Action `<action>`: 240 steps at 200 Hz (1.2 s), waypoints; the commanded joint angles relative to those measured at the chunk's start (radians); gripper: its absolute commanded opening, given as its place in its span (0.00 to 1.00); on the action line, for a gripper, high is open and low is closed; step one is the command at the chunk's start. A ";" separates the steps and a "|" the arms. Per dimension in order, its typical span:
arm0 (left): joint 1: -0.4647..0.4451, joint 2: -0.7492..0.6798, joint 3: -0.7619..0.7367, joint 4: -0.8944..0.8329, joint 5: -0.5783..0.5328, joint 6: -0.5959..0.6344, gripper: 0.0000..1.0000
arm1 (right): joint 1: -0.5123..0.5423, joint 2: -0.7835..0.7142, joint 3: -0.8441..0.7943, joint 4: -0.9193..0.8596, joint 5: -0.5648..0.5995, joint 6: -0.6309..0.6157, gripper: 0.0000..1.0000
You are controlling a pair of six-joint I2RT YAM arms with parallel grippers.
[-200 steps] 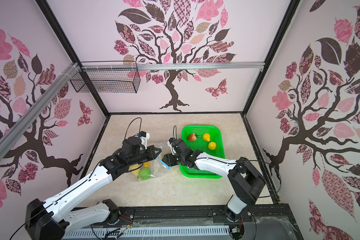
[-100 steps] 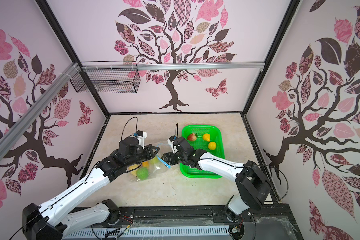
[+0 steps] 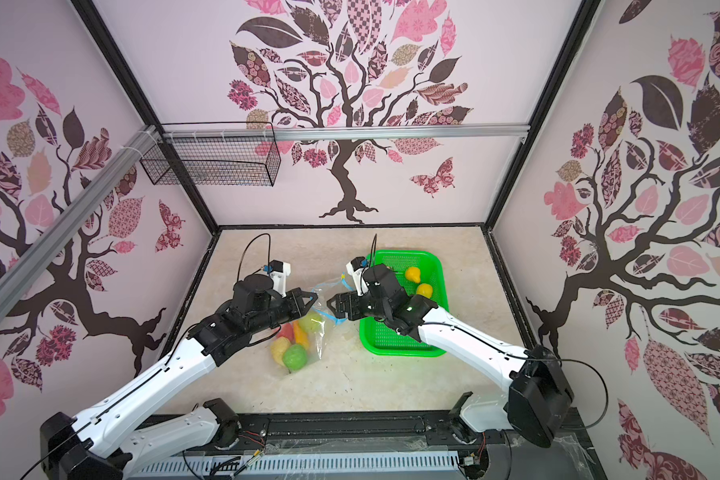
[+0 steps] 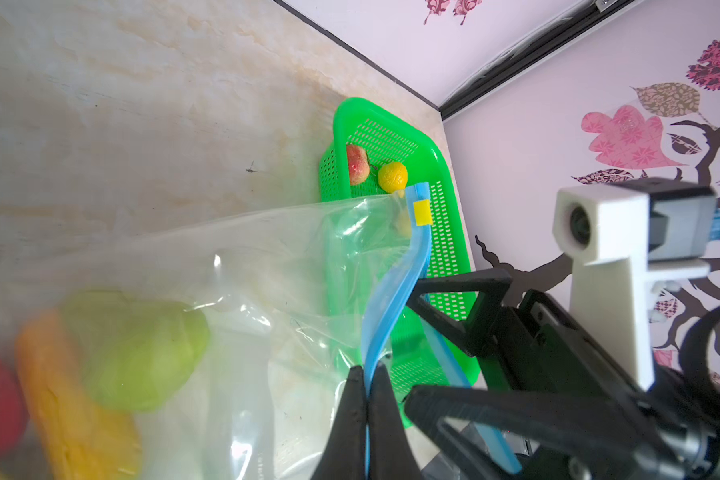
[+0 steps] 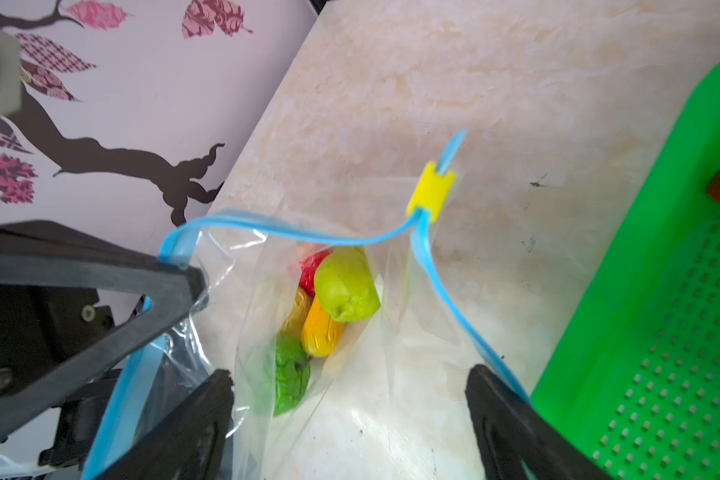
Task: Place the food in the zip-top bag and seal the zipper
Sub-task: 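Withdraw the right gripper from the bag and move over the basket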
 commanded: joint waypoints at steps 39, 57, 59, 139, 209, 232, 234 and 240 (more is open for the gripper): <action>0.015 -0.018 -0.021 -0.009 -0.032 0.003 0.00 | -0.095 -0.077 0.006 0.015 -0.220 0.034 0.93; 0.014 -0.015 -0.020 -0.003 -0.030 0.003 0.00 | -0.095 -0.073 0.012 0.035 -0.268 0.046 0.92; 0.014 -0.013 -0.019 -0.002 -0.029 0.003 0.00 | -0.095 -0.073 0.012 0.037 -0.273 0.047 0.92; 0.015 -0.012 -0.014 0.004 -0.020 0.004 0.00 | -0.099 -0.073 0.121 -0.243 0.149 -0.175 0.88; 0.015 -0.030 -0.023 0.000 -0.020 0.004 0.00 | -0.307 0.107 0.135 -0.334 0.365 -0.215 0.87; 0.014 -0.038 -0.026 -0.004 -0.026 0.004 0.00 | -0.394 0.168 0.126 -0.343 0.391 -0.224 0.86; 0.015 -0.038 -0.027 -0.004 -0.026 0.005 0.00 | -0.400 0.171 0.125 -0.343 0.390 -0.225 0.86; 0.015 -0.041 -0.027 -0.004 -0.026 0.007 0.00 | -0.420 0.183 0.119 -0.341 0.390 -0.225 0.86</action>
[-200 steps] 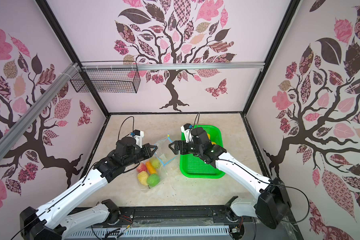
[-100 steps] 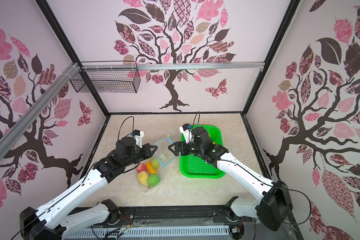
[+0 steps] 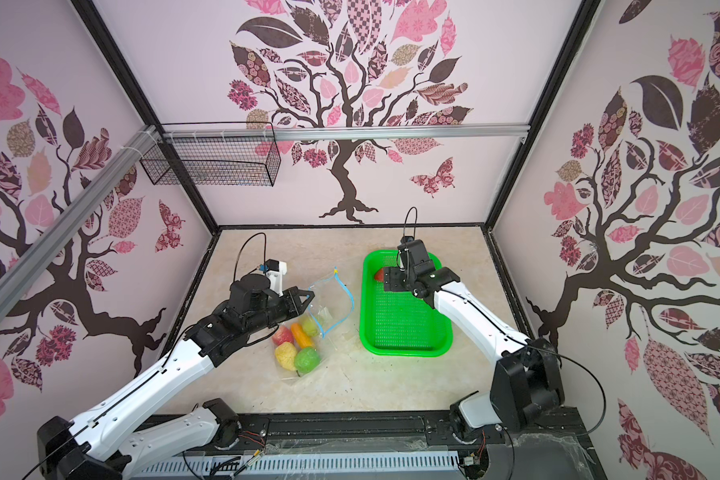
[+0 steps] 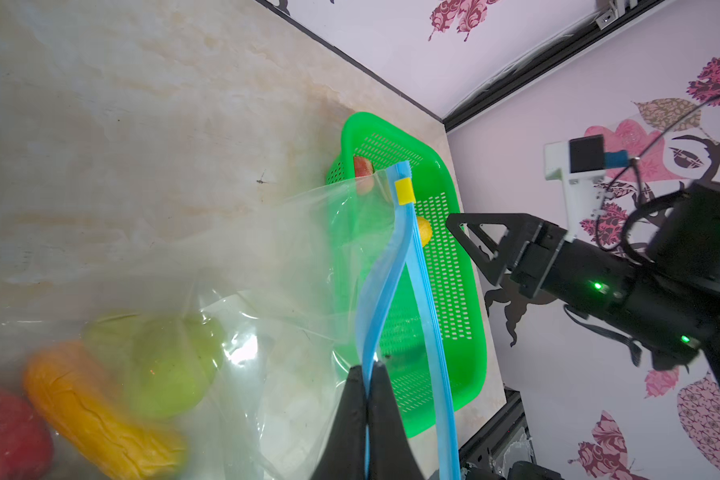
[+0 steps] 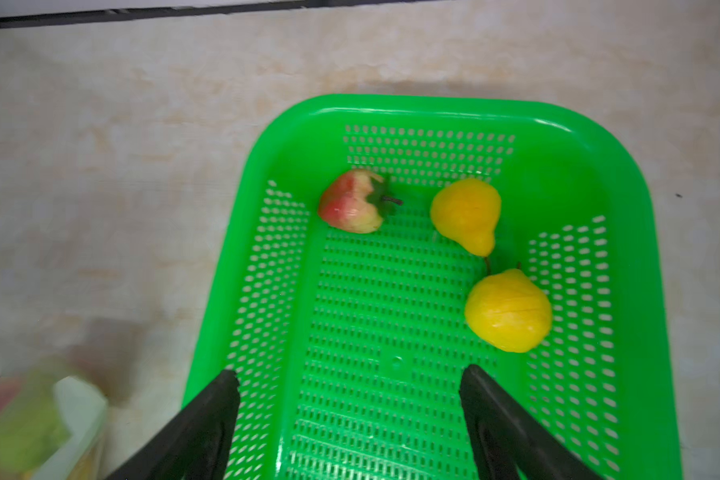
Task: Place the food in the zip-top bag and seal the zipper
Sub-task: 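Withdraw the right gripper from the bag and move over the basket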
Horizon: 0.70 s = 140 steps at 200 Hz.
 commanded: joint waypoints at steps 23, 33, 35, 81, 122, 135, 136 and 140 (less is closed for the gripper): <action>0.006 -0.014 -0.025 -0.002 -0.008 0.012 0.00 | -0.107 0.095 -0.026 -0.025 0.063 -0.027 0.86; 0.006 -0.009 -0.020 -0.001 -0.008 0.013 0.00 | -0.111 0.117 -0.022 -0.021 0.070 -0.034 0.85; 0.006 -0.008 -0.020 -0.001 -0.007 0.013 0.00 | -0.111 0.121 -0.021 -0.020 0.073 -0.036 0.86; 0.008 0.004 -0.017 0.007 0.005 0.009 0.00 | -0.112 0.244 0.010 -0.016 0.120 -0.045 0.85; 0.009 0.011 -0.014 0.004 0.012 0.009 0.00 | -0.113 0.333 0.045 -0.011 0.135 -0.064 0.85; 0.009 0.011 -0.013 0.004 0.014 0.007 0.00 | -0.115 0.355 0.055 -0.008 0.138 -0.067 0.85; 0.009 0.011 -0.013 0.004 0.015 0.007 0.00 | -0.115 0.356 0.054 -0.007 0.139 -0.067 0.85; 0.009 0.011 -0.013 0.004 0.015 0.006 0.00 | -0.115 0.361 0.055 -0.005 0.137 -0.068 0.85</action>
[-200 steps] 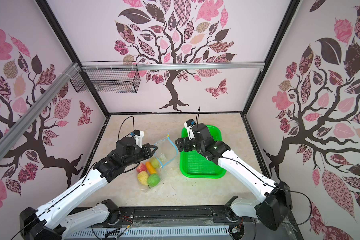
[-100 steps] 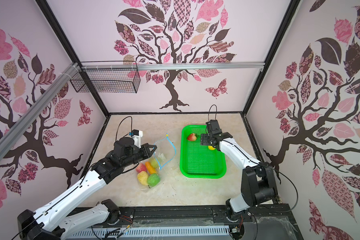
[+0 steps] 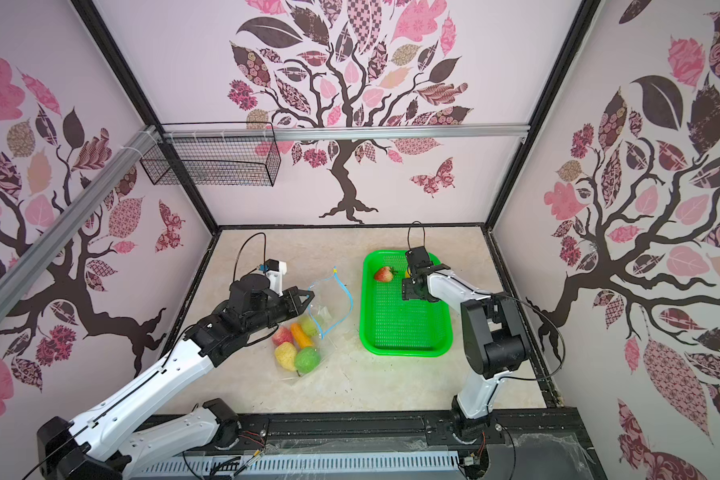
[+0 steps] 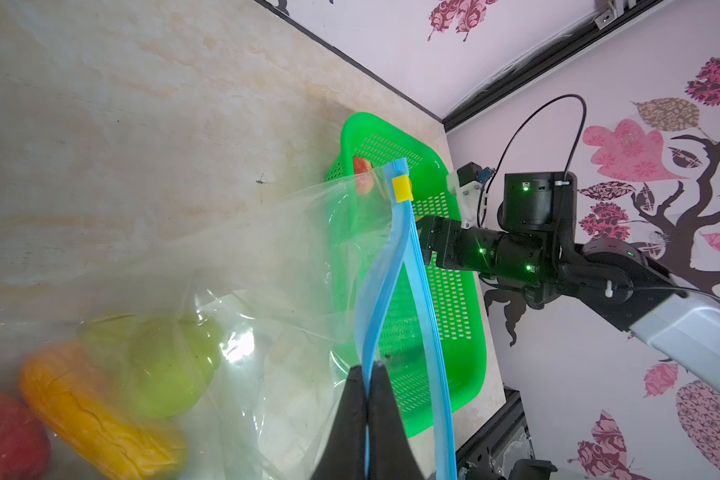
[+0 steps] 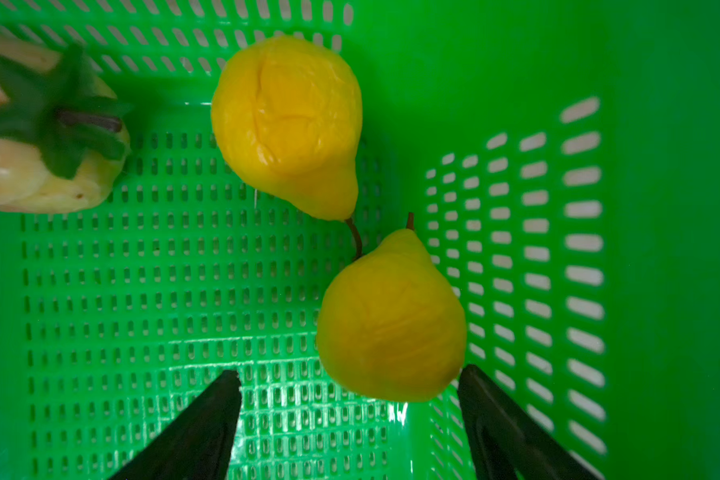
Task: Place the food in the zip-top bag and seal the zipper
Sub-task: 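Withdraw the right gripper from the bag and move over the basket, then lower the right gripper onto a yellow pear and grasp it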
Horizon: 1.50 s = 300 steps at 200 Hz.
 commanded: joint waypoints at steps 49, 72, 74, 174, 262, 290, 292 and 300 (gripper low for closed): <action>0.006 -0.003 -0.013 -0.002 0.007 0.004 0.00 | -0.002 0.050 0.034 0.037 -0.126 -0.024 0.83; 0.007 -0.001 -0.013 0.000 0.007 0.004 0.00 | -0.003 0.057 0.038 0.030 -0.053 -0.021 0.83; 0.006 -0.001 -0.014 0.000 0.007 0.004 0.00 | -0.003 0.058 0.038 0.030 -0.050 -0.020 0.83; 0.007 0.007 -0.011 0.001 0.005 0.006 0.00 | -0.026 0.148 0.097 0.044 0.007 0.013 0.86; 0.006 0.009 -0.009 0.000 0.003 0.007 0.00 | -0.029 0.138 0.094 0.048 -0.019 0.015 0.54; 0.005 0.011 -0.012 0.003 0.003 0.006 0.00 | -0.029 0.071 0.073 0.049 -0.058 0.014 0.52; 0.006 0.011 -0.011 0.003 0.004 0.006 0.00 | -0.029 0.065 0.073 0.048 -0.060 0.014 0.52; 0.006 0.014 -0.011 0.004 0.005 0.006 0.00 | -0.029 0.038 0.062 0.050 -0.071 0.014 0.52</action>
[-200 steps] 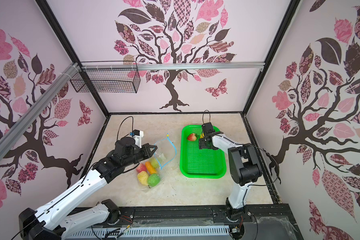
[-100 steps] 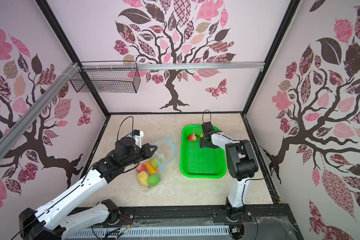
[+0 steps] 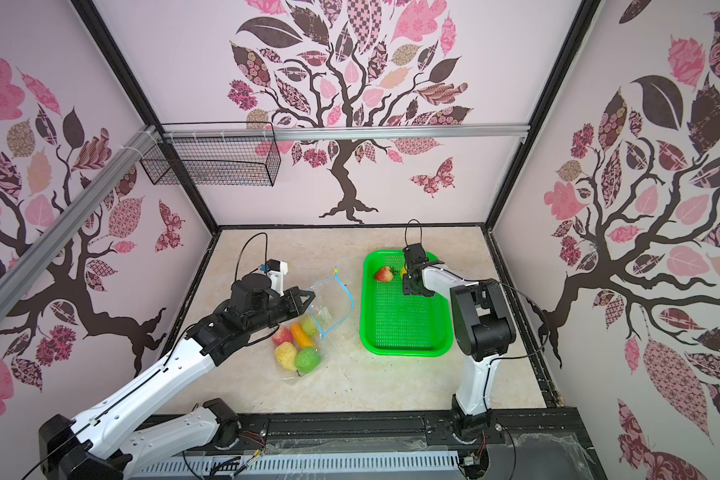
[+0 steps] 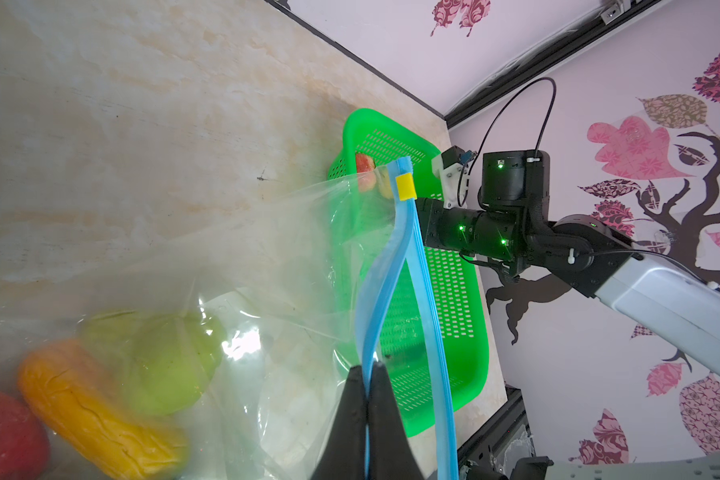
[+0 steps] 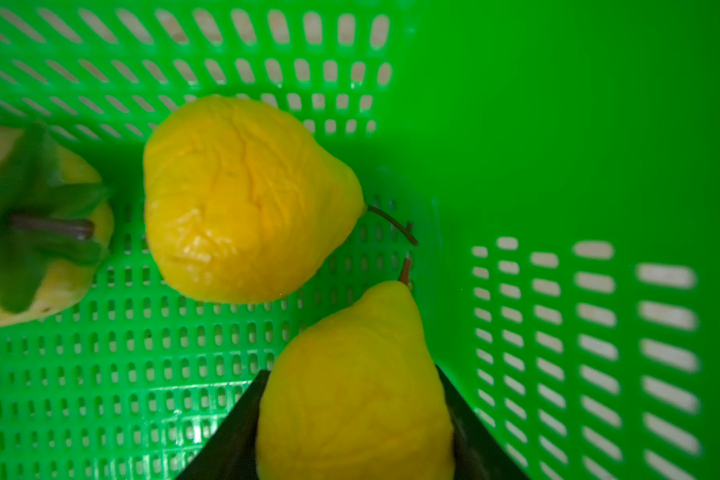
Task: Place the food in the zip-top bag and seal the zipper
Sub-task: 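Lower the right gripper onto a yellow pear and grasp it, then carry the yellow pear into the bag mouth and release it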
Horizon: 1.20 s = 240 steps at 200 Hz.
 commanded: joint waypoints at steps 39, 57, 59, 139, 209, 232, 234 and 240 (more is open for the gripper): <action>0.005 0.013 -0.012 0.013 0.002 0.004 0.00 | -0.009 -0.221 -0.060 -0.033 -0.105 0.011 0.52; 0.006 0.014 -0.014 0.017 0.002 0.003 0.00 | -0.008 -0.289 -0.089 -0.047 -0.142 0.019 0.52; 0.007 0.014 -0.013 0.017 0.002 0.003 0.00 | -0.008 -0.297 -0.091 -0.049 -0.148 0.020 0.52; 0.007 0.023 -0.019 0.033 0.015 0.001 0.00 | 0.121 -0.599 -0.119 -0.034 -0.489 0.076 0.51; 0.006 0.028 -0.016 0.028 0.031 0.006 0.00 | 0.321 -0.629 -0.053 0.082 -0.623 0.141 0.50; 0.006 0.025 -0.013 0.023 0.029 0.004 0.00 | 0.391 -0.598 -0.039 0.093 -0.620 0.124 0.50; 0.005 0.025 -0.013 0.021 0.029 0.004 0.00 | 0.394 -0.594 -0.040 0.095 -0.617 0.123 0.50; 0.006 0.026 -0.013 0.022 0.029 0.004 0.00 | 0.411 -0.585 -0.039 0.099 -0.609 0.121 0.50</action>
